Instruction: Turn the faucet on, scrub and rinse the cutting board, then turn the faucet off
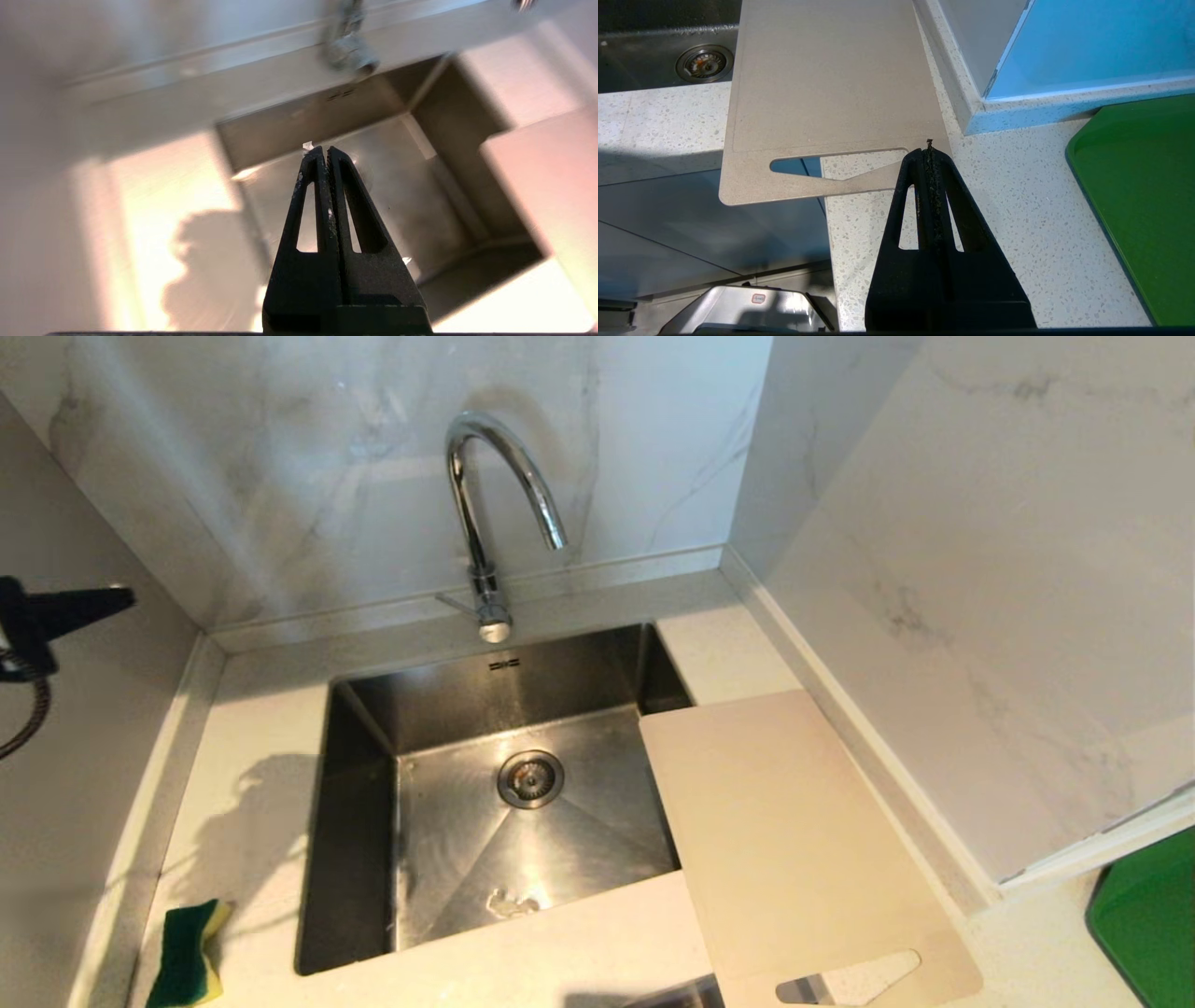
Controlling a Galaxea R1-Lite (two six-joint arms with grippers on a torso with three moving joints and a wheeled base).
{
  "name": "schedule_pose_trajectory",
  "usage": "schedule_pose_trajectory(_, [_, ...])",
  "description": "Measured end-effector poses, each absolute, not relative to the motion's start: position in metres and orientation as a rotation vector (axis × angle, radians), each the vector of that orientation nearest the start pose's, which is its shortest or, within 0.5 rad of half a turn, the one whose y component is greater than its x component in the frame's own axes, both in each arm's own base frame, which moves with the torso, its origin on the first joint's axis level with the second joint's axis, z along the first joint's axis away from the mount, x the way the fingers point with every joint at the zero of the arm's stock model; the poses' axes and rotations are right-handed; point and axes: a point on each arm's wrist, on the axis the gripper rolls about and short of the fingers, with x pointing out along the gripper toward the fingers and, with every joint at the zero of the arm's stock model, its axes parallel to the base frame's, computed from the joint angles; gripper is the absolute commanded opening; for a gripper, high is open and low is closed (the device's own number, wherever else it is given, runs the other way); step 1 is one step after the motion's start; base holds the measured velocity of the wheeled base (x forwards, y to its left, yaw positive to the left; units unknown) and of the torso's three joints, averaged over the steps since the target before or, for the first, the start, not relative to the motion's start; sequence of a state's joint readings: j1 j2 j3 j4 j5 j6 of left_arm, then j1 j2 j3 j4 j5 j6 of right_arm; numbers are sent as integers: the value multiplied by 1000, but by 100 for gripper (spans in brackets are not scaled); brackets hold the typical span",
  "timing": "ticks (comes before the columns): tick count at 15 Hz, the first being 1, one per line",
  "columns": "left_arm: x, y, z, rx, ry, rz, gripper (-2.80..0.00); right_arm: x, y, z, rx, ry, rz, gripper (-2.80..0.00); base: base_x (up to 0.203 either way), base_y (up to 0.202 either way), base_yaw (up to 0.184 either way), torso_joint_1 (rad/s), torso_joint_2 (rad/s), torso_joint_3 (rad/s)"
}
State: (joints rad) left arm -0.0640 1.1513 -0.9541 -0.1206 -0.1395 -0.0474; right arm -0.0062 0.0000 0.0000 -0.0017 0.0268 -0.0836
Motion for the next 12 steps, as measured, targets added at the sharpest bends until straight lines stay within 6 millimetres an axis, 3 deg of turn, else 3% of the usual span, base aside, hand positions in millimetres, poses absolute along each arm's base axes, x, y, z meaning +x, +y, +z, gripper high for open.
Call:
schedule_pose_trajectory(3, [100, -3, 286, -16, 92, -123, -280, -23, 1, 76, -83, -3, 21, -280, 0, 0, 0, 0, 0, 0])
schedule_pose_trajectory(6, [50, 0, 257, -6, 72, -60, -280, -23, 1, 76, -83, -2, 21, -280, 0, 0, 0, 0, 0, 0])
schedule_pose_trajectory(9, [15, -1, 229, -4, 60, -31, -280, -23, 1, 76, -83, -3, 21, -280, 0, 0, 0, 0, 0, 0])
schedule_pose_trajectory(12, [-7, -3, 201, 23, 34, -18, -280, -23, 1, 76, -83, -3, 21, -280, 0, 0, 0, 0, 0, 0])
